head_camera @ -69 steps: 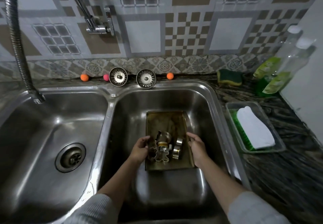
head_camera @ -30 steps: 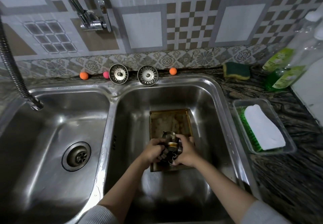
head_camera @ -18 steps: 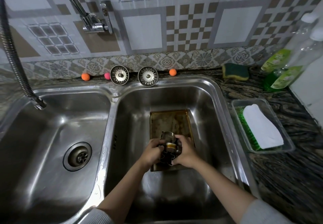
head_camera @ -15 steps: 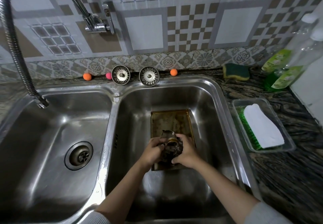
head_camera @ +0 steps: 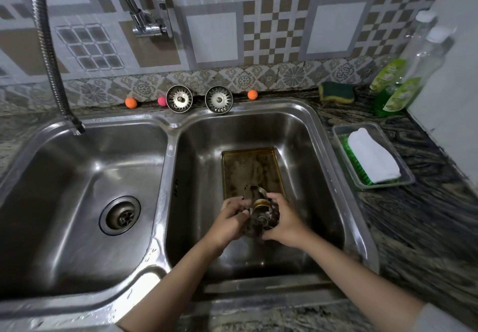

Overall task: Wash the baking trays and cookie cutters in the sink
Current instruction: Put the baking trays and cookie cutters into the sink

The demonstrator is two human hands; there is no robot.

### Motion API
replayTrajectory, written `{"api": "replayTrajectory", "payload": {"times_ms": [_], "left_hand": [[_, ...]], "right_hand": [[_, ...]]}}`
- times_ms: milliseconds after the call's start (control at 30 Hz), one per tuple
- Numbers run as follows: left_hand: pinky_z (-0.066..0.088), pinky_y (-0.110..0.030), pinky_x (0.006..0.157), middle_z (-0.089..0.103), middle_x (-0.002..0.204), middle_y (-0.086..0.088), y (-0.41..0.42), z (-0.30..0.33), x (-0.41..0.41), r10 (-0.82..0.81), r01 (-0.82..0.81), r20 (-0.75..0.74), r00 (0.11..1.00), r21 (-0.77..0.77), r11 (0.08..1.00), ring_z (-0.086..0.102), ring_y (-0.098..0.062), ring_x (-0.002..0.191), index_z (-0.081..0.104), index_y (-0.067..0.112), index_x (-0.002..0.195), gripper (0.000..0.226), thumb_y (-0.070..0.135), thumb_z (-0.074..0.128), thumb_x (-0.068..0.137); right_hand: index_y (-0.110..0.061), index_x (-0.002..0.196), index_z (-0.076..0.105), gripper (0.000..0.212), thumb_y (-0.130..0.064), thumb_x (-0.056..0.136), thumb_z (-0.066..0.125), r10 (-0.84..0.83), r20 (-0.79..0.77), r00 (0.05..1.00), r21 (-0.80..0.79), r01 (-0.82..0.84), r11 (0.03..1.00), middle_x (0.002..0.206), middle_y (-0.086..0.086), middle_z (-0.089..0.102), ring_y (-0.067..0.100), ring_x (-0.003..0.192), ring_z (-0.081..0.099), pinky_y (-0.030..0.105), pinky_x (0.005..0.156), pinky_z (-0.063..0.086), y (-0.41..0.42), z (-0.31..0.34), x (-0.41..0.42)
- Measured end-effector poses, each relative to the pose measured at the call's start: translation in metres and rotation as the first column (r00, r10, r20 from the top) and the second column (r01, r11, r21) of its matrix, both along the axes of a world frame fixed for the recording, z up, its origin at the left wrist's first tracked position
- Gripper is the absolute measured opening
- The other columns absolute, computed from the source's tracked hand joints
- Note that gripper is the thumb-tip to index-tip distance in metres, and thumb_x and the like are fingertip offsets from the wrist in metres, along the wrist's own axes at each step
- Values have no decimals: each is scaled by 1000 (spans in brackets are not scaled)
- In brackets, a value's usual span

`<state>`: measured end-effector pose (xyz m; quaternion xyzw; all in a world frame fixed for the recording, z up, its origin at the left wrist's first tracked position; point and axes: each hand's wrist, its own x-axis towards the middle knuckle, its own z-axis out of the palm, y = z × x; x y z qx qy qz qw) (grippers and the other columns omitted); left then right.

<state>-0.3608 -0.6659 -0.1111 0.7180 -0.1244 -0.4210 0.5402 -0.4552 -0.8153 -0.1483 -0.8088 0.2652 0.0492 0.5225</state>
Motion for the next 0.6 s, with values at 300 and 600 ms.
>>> {"api": "replayTrajectory", "payload": {"times_ms": [300, 600], "left_hand": [[48, -28, 75, 40, 131, 2, 22, -6, -20, -196, 209, -79, 977, 213, 954, 51, -17, 112, 54, 23, 117, 21, 26, 44, 99], [43, -13, 60, 53, 95, 8, 18, -15, -16, -257, 278, -109, 960, 278, 920, 47, -1, 75, 52, 17, 123, 26, 24, 37, 102]], "right_hand": [[-28, 126, 47, 101, -23, 37, 93, 111, -309, 945, 150, -67, 986, 127, 1, 54, 21, 119, 53, 40, 102, 45, 12, 0, -28], [-17, 129, 48, 66, -6, 72, 79, 158, -473, 867, 119, -115, 986, 112, -2, 49, 12, 85, 57, 18, 59, 44, 13, 10, -28]]}}
